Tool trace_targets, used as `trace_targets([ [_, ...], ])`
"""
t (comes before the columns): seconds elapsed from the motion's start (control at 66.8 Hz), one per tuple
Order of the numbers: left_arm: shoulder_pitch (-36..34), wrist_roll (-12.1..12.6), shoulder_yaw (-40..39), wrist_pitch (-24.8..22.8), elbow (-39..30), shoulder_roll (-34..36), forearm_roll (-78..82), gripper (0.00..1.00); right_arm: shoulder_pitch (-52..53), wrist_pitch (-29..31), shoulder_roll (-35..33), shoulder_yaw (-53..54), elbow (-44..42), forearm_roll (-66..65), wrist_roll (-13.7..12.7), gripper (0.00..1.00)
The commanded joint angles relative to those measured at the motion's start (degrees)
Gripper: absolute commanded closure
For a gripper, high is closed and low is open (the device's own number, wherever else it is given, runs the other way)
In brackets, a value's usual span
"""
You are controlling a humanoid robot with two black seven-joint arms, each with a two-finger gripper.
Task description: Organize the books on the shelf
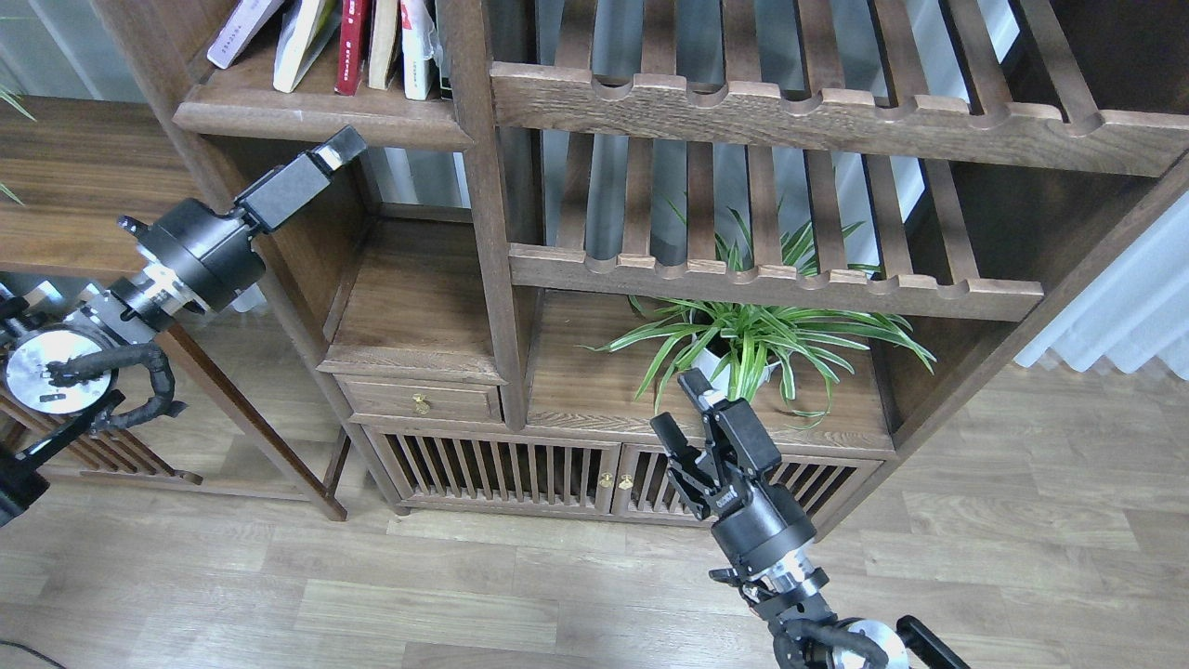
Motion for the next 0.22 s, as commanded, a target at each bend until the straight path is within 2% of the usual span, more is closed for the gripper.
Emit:
trace_targets([
  [0.0,5.52,0.00,-1.58,0.01,1.36,-1.56,0.25,0.01,0.10,-0.14,1.07,0.08,0.76,-0.56,-0.24,0.01],
  [0.21,10.53,0.44,-2.02,0.01,2.86,-2.70,0.16,0.00,0.63,-1.29,1.24,2.10,2.78,-1.35,-0.33,0.01],
])
